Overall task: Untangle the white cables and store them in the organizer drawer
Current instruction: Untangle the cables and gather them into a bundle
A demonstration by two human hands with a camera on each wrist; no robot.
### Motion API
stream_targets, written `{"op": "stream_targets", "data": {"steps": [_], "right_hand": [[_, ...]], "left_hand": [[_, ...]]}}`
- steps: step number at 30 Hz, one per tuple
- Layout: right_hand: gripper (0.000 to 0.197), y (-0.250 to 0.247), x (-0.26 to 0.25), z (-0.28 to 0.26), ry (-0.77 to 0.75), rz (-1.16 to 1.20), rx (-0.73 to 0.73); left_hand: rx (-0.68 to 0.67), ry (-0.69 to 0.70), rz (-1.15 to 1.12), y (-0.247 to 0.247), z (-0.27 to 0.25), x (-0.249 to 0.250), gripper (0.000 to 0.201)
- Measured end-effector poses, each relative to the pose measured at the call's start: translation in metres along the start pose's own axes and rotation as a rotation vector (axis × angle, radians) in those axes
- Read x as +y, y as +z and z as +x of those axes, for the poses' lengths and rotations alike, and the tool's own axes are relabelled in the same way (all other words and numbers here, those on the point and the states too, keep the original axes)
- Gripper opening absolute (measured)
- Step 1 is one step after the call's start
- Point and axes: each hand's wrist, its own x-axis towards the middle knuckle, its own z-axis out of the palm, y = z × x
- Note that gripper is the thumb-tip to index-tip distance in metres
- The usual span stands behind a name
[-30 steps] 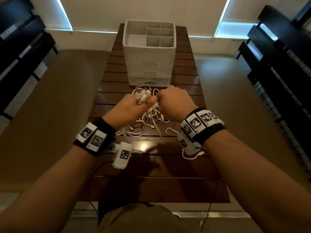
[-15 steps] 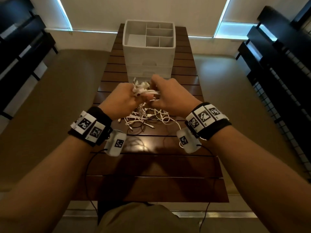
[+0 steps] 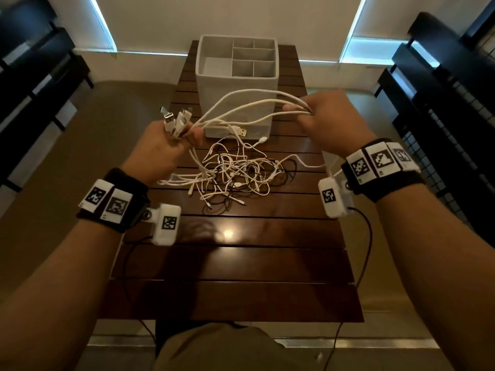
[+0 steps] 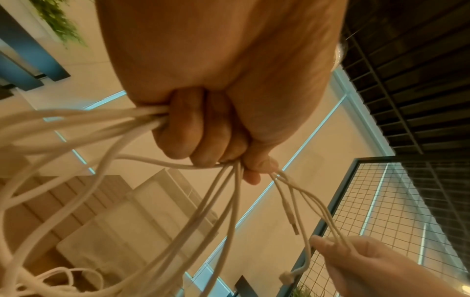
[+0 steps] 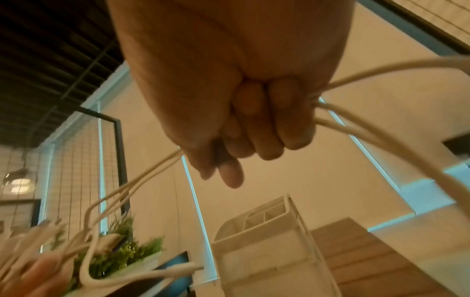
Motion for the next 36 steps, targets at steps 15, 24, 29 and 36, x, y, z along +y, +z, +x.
{"op": "stream_targets", "data": {"steps": [15,24,29,36], "right_hand": [[0.125,0.089,-0.003,-0.028,-0.025,-0.221,-0.552],[0.016,0.130,0.009,-0.052,-0.042,0.061,-0.584],[0.034,0.131,0.055,-0.059,0.158,-0.431,-0.651],[0.111,0.119,0.014,-0.046,0.085,-0.245,-0.745]], "left_hand": [[-0.482,-0.256,0.132,0.070,-0.012,-0.013,0.033],[-0.383,-0.248,-0.110,0.083,-0.024,-0.018,0.026],[0.018,-0.486,-0.521,0.061,-0.025,-0.023,0.054],[0.117,-0.538,-0.990,0.063,-0.020,-0.014,0.063]]}}
